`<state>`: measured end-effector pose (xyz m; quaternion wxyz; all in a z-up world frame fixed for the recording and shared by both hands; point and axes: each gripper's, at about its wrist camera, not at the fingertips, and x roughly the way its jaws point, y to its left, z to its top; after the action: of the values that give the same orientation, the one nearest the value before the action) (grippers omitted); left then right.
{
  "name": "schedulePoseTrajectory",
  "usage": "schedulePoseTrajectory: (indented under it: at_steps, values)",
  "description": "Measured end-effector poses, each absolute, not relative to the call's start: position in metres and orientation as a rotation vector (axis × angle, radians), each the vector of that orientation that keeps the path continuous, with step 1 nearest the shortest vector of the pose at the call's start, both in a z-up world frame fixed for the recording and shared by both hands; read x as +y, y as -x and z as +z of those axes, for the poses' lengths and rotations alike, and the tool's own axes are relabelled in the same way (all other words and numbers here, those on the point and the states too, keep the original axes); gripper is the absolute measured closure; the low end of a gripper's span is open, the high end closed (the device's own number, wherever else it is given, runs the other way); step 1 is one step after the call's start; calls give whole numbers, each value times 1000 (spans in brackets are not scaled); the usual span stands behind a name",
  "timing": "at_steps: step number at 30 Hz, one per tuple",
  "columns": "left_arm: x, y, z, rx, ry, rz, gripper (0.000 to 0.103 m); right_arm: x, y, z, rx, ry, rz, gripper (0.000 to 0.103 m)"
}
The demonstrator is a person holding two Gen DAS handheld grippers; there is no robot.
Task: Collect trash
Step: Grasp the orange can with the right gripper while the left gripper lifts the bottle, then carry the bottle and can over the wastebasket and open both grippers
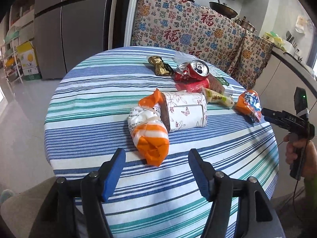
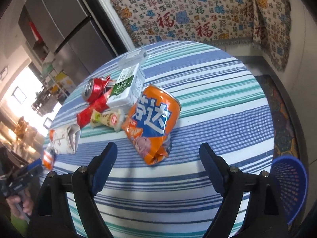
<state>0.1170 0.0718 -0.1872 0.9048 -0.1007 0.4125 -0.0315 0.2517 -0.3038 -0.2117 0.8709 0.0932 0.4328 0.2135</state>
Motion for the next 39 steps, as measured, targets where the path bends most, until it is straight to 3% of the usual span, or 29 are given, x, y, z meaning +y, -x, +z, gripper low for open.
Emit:
schedulePoseTrajectory:
  at_steps: [9, 10, 11, 12, 16, 26, 39]
  values:
    - [71, -162, -201, 936, 124, 36, 36, -296, -282, -229, 970, -365, 449, 20]
    - [72, -164, -202, 935, 122, 31, 36, -296, -284, -231, 977, -385, 462, 42]
    - [73, -165, -203, 928, 123, 18, 44, -296, -284, -231, 982, -394, 472, 60]
    - [74, -164, -203, 926, 125, 10, 55, -298, -282, -228, 963, -404, 475, 65]
    - [75, -150, -202, 903, 103, 16, 56, -293, -265, -205, 898, -286, 475, 79]
    - [83, -117, -162, 815, 181, 25, 56, -278, -224, -165, 753, -54, 450, 80]
    - [-98, -155, -115, 774, 56, -374, 56, -383, -192, -142, 708, -125, 234, 81]
